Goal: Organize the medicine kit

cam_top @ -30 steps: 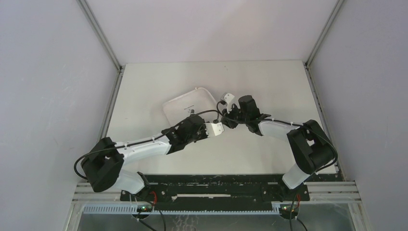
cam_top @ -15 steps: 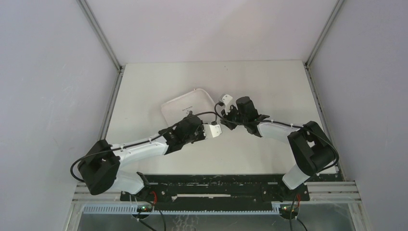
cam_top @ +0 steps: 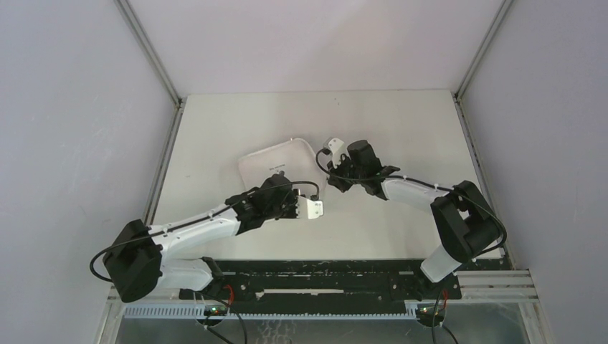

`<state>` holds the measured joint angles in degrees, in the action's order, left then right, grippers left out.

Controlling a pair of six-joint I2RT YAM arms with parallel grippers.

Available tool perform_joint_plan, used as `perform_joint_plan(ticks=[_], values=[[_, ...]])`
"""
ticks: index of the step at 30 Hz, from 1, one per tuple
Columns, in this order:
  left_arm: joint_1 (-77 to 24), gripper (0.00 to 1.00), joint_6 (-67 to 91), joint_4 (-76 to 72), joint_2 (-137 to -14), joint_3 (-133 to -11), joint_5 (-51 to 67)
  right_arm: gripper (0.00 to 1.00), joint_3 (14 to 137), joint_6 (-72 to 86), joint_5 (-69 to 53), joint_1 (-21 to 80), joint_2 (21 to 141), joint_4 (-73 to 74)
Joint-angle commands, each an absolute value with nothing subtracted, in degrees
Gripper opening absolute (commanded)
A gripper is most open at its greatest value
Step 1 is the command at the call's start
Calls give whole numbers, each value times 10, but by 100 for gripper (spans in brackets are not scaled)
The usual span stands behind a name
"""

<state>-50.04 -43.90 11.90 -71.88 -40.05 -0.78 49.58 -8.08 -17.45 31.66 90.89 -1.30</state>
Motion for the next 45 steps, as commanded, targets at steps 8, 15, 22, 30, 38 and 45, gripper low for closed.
perform_joint_plan(ticks=[8,15,22,30,38,45], values=[[-521,0,-588,333,-674,-394,88,0,590,-101,-138,306,940,11],[-515,2,-629,347,-612,-362,68,0,592,-100,-155,306,939,31],[-478,20,-575,233,-579,-353,88,0,558,-117,-214,314,912,41],[-518,77,-432,74,-647,-384,35,0,551,-117,-223,316,910,35],[-567,79,-402,23,-773,-447,-45,0,550,-117,-223,316,911,37],[-569,41,-410,32,-805,-451,-87,0,545,-115,-225,316,907,36]])
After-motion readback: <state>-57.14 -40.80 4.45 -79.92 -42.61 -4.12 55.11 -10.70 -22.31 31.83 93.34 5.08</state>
